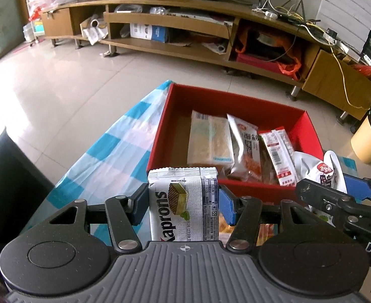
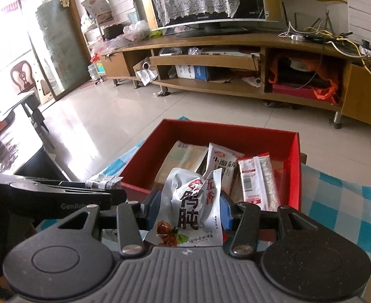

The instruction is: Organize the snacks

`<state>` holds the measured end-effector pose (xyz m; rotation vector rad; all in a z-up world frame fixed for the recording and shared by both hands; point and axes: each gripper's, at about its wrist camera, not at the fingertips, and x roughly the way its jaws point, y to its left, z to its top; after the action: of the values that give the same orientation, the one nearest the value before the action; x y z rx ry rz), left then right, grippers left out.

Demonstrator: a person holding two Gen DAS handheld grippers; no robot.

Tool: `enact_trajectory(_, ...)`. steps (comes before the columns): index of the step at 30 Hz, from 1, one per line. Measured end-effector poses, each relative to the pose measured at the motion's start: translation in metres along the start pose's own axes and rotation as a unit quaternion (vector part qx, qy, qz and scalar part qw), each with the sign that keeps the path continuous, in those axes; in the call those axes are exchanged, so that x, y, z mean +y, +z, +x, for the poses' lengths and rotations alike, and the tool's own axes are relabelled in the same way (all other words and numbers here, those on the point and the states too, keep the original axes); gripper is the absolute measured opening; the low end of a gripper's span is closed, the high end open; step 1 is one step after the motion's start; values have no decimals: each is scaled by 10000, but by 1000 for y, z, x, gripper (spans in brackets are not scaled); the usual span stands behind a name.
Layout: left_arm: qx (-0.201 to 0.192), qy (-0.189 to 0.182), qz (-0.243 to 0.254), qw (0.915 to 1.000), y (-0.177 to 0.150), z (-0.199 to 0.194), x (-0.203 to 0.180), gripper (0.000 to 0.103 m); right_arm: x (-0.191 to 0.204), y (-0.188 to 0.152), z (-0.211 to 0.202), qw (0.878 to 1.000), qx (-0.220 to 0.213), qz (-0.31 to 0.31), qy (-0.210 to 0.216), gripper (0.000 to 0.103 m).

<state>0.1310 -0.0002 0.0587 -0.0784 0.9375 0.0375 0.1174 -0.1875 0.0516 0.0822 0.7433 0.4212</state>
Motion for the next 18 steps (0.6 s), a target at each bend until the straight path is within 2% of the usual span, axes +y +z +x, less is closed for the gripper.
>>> enact_trajectory(18, -156, -28, 105, 9998, 43, 24, -30, 64, -33, 30, 15, 9985, -228, 477, -159, 48)
